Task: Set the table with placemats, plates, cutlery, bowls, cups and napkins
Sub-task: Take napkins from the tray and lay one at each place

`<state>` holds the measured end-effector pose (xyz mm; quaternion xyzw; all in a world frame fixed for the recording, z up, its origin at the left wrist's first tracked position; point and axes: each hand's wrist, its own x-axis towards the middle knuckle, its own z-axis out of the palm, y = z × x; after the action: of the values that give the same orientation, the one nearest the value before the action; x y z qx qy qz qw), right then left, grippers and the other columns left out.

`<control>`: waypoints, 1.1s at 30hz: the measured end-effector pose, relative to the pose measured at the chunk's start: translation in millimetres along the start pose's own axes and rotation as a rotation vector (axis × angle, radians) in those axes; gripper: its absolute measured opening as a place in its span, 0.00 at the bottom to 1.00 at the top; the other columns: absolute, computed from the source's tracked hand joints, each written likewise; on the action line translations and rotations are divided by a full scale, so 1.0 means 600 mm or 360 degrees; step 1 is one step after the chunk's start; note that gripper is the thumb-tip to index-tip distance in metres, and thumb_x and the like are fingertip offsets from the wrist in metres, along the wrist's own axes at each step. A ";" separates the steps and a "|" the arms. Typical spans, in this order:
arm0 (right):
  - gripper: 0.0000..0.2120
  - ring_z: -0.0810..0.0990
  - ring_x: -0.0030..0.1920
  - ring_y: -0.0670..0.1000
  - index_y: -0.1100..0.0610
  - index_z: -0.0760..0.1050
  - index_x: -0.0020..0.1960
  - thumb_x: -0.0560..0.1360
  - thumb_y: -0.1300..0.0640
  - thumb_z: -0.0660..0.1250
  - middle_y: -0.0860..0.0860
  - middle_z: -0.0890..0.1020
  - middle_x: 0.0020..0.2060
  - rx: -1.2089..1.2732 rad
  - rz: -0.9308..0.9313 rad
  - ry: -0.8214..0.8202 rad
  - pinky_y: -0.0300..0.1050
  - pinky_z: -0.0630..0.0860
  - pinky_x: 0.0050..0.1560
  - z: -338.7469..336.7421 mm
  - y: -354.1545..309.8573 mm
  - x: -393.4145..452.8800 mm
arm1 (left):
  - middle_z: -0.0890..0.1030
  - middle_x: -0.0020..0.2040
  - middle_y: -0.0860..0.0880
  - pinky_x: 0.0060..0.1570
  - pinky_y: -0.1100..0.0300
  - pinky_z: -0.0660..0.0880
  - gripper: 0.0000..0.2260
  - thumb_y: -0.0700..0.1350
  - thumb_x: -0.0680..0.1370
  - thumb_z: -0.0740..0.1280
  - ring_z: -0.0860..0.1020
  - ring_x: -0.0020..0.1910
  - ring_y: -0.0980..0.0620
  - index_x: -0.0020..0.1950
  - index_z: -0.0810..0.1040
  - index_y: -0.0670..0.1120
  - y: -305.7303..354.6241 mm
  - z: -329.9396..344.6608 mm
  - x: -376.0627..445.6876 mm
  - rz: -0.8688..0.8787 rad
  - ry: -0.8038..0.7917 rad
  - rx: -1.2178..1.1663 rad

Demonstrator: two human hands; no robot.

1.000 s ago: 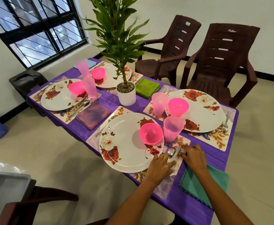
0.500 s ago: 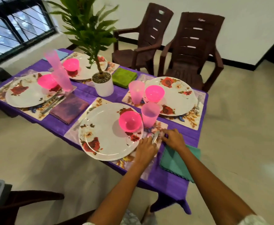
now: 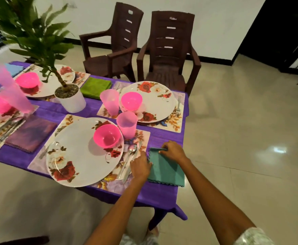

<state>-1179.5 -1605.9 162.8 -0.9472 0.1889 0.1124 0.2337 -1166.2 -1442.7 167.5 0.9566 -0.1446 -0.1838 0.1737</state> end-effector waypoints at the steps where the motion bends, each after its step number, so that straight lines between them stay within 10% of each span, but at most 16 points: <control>1: 0.12 0.78 0.53 0.54 0.55 0.79 0.51 0.74 0.47 0.68 0.52 0.80 0.51 0.0043 0.0011 -0.0013 0.47 0.73 0.51 0.002 -0.006 0.004 | 0.80 0.56 0.42 0.56 0.51 0.69 0.20 0.47 0.76 0.67 0.77 0.57 0.41 0.65 0.67 0.44 -0.002 -0.003 0.003 -0.0026 0.0000 -0.0066; 13: 0.14 0.75 0.49 0.48 0.59 0.79 0.53 0.75 0.49 0.69 0.51 0.79 0.46 0.0442 0.0009 -0.0400 0.44 0.71 0.50 -0.046 0.028 0.039 | 0.70 0.66 0.44 0.61 0.55 0.67 0.25 0.52 0.75 0.69 0.68 0.65 0.46 0.68 0.67 0.46 -0.015 -0.006 0.001 0.0349 0.0224 0.0057; 18: 0.14 0.75 0.47 0.48 0.62 0.80 0.55 0.73 0.55 0.71 0.56 0.82 0.49 0.0195 -0.0049 -0.0710 0.41 0.71 0.48 -0.075 0.050 0.050 | 0.49 0.78 0.47 0.72 0.53 0.36 0.42 0.72 0.69 0.49 0.43 0.77 0.48 0.77 0.52 0.50 -0.037 0.031 -0.011 0.1129 -0.0250 0.0477; 23: 0.11 0.75 0.46 0.48 0.61 0.81 0.52 0.73 0.55 0.71 0.56 0.82 0.49 0.0169 -0.0042 -0.0539 0.37 0.71 0.42 -0.068 0.065 0.059 | 0.42 0.78 0.49 0.71 0.54 0.32 0.42 0.73 0.68 0.41 0.36 0.74 0.53 0.78 0.46 0.52 -0.034 0.048 0.005 0.1069 -0.0308 0.0531; 33: 0.08 0.75 0.44 0.49 0.52 0.74 0.37 0.74 0.55 0.69 0.51 0.78 0.40 0.0237 0.0052 -0.0498 0.38 0.70 0.40 -0.062 0.064 0.065 | 0.41 0.78 0.48 0.74 0.53 0.36 0.36 0.66 0.77 0.53 0.38 0.76 0.51 0.78 0.45 0.51 -0.034 0.050 0.019 0.1103 -0.0312 0.0527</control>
<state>-1155.5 -1667.3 168.0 -0.8949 0.1735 0.2480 0.3278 -1163.8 -1436.7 130.1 0.8441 -0.5025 -0.1791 0.0541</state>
